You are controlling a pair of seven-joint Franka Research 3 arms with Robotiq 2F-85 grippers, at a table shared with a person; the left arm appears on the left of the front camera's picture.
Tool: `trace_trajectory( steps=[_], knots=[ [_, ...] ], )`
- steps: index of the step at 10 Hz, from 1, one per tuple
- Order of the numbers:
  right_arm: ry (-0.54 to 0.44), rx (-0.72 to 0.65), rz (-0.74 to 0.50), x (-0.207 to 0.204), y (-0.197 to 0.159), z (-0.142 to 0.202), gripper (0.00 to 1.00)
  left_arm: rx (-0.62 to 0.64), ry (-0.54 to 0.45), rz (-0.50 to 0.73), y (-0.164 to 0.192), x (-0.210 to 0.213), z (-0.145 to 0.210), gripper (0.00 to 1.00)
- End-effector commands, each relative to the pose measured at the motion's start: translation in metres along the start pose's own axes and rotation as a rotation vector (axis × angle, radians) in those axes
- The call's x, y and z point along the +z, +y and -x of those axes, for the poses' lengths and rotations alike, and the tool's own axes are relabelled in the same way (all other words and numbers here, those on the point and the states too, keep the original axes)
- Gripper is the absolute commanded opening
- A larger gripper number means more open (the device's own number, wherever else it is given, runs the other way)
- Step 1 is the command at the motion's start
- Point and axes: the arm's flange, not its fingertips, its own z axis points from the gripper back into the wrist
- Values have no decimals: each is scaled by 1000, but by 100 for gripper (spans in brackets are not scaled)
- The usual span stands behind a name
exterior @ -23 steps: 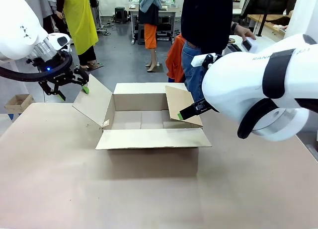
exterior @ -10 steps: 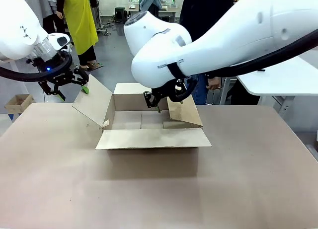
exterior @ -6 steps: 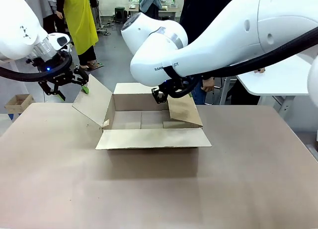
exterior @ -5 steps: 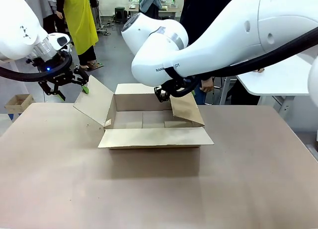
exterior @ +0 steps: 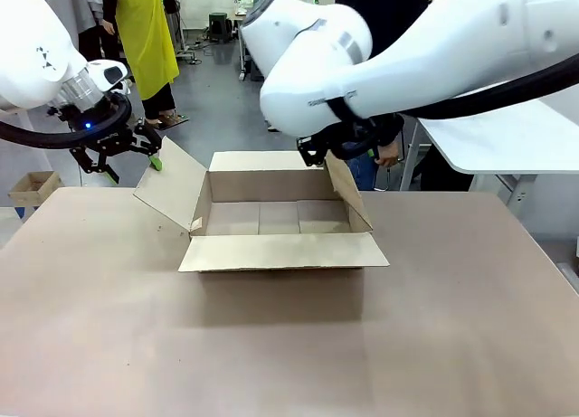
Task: Pack the gift set into the box.
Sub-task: Place both hands on the side flaps of the Package Box and spread them outward.
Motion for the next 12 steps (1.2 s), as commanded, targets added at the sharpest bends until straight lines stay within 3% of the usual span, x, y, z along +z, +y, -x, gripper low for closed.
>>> trace_trajectory(
  steps=[1,5,7,9,10,12],
  knots=[
    [19,-78,-88,-16,-45,26,100,11,-8,-13,-1,2,0,100],
    [61,-178,-275,-45,-121,36,100,11,-8,-13,-1,2,0,100],
    [75,-235,-390,-71,-141,44,100,11,-8,-13,-1,2,0,100],
    [95,-237,-498,-97,-133,44,100,11,-8,-13,-1,2,0,100],
    [85,-265,-347,-73,-137,35,100,11,-8,-13,-1,2,0,100],
    [85,-265,-347,-73,-137,35,100,11,-8,-13,-1,2,0,100]
  ],
)
